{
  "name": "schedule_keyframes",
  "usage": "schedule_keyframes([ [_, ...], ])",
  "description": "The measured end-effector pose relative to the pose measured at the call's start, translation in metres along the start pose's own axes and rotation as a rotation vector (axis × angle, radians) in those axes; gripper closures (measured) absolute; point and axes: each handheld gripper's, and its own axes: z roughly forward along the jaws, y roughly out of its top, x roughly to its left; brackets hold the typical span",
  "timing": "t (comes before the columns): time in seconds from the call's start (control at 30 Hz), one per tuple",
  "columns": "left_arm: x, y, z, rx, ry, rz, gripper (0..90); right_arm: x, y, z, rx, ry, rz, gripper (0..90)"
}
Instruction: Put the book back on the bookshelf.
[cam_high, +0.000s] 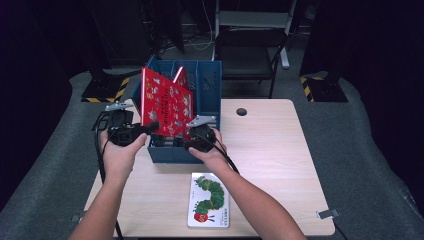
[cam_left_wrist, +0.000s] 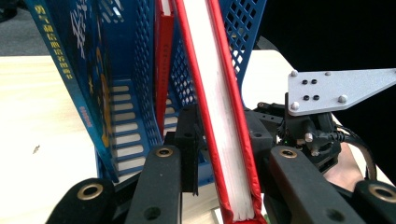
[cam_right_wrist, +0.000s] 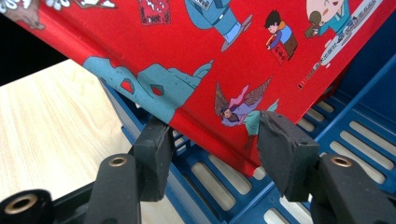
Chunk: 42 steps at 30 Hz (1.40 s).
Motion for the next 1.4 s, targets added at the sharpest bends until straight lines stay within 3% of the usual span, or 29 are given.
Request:
schedule_keyframes([
  [0.47, -0.008, -0.007, 0.018, 0.02, 0.011, 0.012, 74.2, -0.001, -0.001, 0.002, 0.0, 0.005, 0.007, 45.5],
  [0.7, -0.015, -0.009, 0.027, 0.04, 0.033, 0.051, 74.8, -0.002, -0.002, 0.004, 0.003, 0.011, 0.016, 45.5],
  [0.87, -0.015, -0.012, 0.031, 0.048, 0.044, 0.044, 75.2, 0.0, -0.001, 0.005, 0.0, 0.018, -0.004, 45.4],
  [1.23, -0.01, -0.018, 0.039, 0.051, 0.042, 0.008, 75.7, 0.001, -0.003, 0.008, 0.014, 0.024, 0.005, 45.5],
  [1.4, -0.01, -0.02, 0.043, 0.044, 0.048, 0.011, 75.6, -0.001, -0.006, 0.009, 0.021, 0.016, 0.009, 45.9],
])
